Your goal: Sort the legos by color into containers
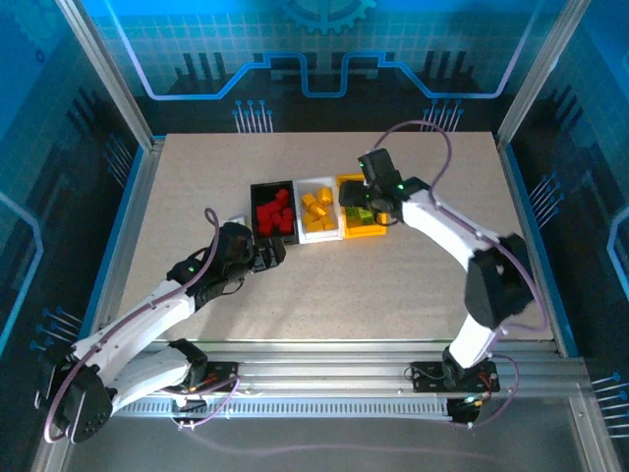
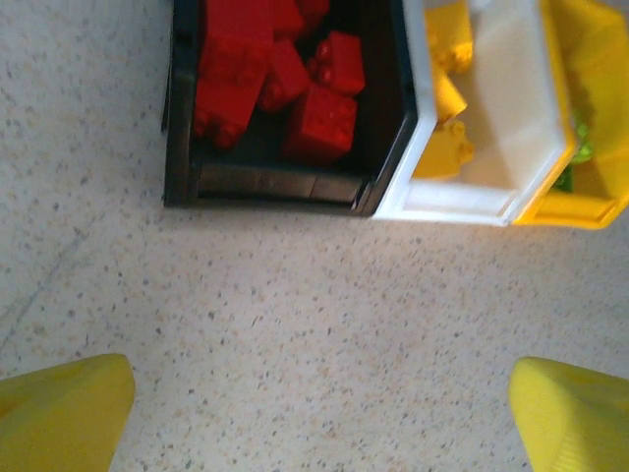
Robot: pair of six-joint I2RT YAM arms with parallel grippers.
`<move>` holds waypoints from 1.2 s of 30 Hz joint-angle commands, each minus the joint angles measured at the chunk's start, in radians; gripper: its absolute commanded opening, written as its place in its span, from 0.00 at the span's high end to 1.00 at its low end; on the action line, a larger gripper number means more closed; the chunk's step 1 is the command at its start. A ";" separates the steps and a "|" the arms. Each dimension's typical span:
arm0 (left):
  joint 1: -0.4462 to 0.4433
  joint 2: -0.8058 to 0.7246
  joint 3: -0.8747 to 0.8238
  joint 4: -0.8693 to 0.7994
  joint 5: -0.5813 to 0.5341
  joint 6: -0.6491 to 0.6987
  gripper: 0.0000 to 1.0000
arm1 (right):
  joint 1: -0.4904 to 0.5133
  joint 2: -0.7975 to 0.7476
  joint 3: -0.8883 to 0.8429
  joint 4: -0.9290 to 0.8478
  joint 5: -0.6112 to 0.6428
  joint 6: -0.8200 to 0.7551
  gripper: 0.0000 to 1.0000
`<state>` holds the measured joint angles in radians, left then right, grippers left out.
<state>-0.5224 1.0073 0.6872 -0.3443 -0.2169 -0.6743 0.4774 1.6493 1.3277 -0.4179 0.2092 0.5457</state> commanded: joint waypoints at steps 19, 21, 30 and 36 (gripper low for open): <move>0.363 0.339 0.099 0.434 -0.381 0.496 0.01 | 0.011 -0.463 -0.473 0.191 0.236 0.044 0.00; 0.415 0.394 0.060 0.503 -0.321 0.541 0.01 | 0.000 -0.489 -0.490 0.194 0.242 0.038 0.00; 0.460 0.495 -0.193 1.028 -0.182 0.634 0.01 | -0.026 -0.510 -0.488 0.180 0.251 0.044 0.00; 0.478 0.508 -0.273 1.184 -0.042 0.658 0.01 | -0.084 -0.502 -0.493 0.167 0.245 0.085 0.00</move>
<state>-0.0658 1.5143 0.4377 0.6449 -0.3744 -0.0502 0.4294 1.1542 0.8318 -0.2539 0.4305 0.5953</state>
